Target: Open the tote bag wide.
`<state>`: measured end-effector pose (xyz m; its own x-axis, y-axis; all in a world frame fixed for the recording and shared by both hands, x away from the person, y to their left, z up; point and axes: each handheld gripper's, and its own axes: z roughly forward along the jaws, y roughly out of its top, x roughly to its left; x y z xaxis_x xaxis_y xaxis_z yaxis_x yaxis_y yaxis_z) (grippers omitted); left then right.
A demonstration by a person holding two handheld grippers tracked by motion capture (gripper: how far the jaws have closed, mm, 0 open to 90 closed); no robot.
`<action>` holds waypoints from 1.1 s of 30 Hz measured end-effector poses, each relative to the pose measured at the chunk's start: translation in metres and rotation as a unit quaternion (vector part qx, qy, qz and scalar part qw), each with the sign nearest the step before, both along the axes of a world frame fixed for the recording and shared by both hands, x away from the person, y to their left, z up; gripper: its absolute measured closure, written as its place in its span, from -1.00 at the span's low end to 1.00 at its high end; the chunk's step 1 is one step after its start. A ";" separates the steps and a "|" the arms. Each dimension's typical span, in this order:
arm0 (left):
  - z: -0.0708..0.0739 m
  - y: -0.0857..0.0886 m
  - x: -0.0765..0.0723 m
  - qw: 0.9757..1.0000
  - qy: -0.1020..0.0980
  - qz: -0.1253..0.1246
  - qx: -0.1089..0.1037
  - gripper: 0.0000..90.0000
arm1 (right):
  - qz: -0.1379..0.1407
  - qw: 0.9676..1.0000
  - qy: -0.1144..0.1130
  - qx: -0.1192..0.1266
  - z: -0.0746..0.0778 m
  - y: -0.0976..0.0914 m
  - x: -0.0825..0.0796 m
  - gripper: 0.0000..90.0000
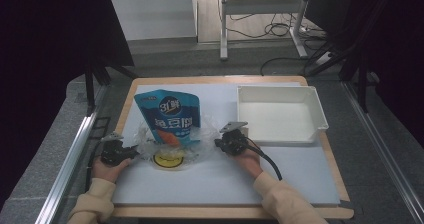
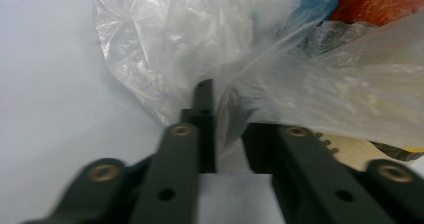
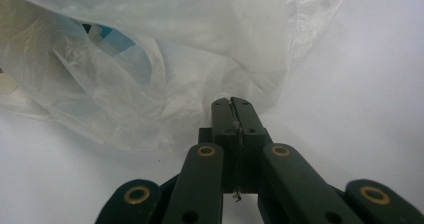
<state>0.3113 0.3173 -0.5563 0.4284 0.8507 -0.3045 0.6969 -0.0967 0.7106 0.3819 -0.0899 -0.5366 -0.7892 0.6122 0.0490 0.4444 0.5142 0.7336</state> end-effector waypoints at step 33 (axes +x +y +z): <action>0.129 -0.014 -0.010 0.993 -0.114 0.021 -0.010 -0.45 | 0.003 1.000 -0.006 -0.004 0.000 0.001 0.000 0.98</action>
<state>0.3014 0.3034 -0.4273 0.4519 0.8644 -0.2203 0.5216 -0.0558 0.8514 0.3815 -0.0891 -0.5367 -0.7934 0.6077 0.0343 0.4325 0.5232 0.7343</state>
